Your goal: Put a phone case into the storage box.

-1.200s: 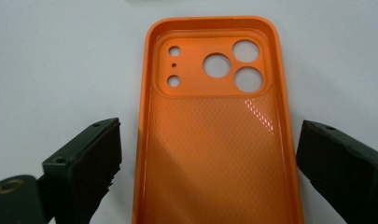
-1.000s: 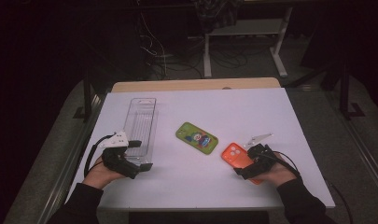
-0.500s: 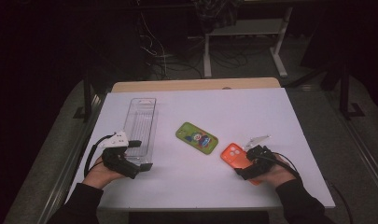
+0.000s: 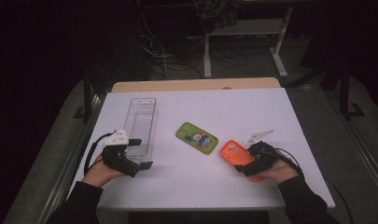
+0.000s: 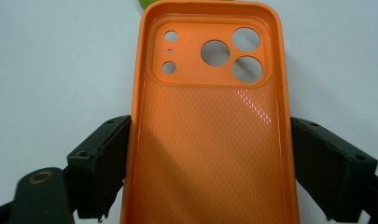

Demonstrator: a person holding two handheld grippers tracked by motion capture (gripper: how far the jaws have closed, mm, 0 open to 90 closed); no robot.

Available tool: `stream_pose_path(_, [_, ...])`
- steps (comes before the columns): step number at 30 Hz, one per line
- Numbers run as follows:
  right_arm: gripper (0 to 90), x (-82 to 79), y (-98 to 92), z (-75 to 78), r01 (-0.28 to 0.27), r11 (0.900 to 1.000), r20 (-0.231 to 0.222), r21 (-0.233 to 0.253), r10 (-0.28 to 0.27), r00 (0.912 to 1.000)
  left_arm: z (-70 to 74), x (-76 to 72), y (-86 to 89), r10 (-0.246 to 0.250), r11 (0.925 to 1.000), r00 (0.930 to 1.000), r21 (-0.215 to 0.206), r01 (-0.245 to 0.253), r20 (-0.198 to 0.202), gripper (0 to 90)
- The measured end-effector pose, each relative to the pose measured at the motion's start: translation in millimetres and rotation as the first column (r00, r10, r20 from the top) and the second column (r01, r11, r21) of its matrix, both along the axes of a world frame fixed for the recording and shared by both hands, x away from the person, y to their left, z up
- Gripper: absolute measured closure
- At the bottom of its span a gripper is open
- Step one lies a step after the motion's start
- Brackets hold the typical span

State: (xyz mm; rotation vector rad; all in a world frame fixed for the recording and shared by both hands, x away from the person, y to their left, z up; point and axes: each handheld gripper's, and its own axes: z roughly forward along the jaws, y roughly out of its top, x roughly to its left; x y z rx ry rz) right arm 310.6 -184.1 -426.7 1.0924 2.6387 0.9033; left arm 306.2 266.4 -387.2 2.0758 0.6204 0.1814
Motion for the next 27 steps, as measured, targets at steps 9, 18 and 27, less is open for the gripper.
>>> stream_pose_path(9, [15.1, 14.2, 1.6, 16.0, -0.050, 0.999, 0.010, 0.005, 0.050, 0.9987, 10.8, 6.0, -16.8, -0.047, 0.9988, 0.9989, 0.012, 0.047, -0.002, 0.0])
stream_pose_path(18, [15.1, 26.7, 16.7, 31.2, -0.136, 0.991, 0.020, 0.008, 0.135, 0.9906, 19.5, 11.0, -37.2, -0.084, 0.9964, 0.9965, 0.010, 0.084, 0.004, 0.0])
stream_pose_path(27, [15.1, 38.1, 28.1, 36.3, -0.266, 0.963, 0.022, -0.029, 0.267, 0.9635, 22.0, 18.9, -51.8, -0.120, 0.9927, 0.9928, 0.017, 0.120, 0.000, 0.0])
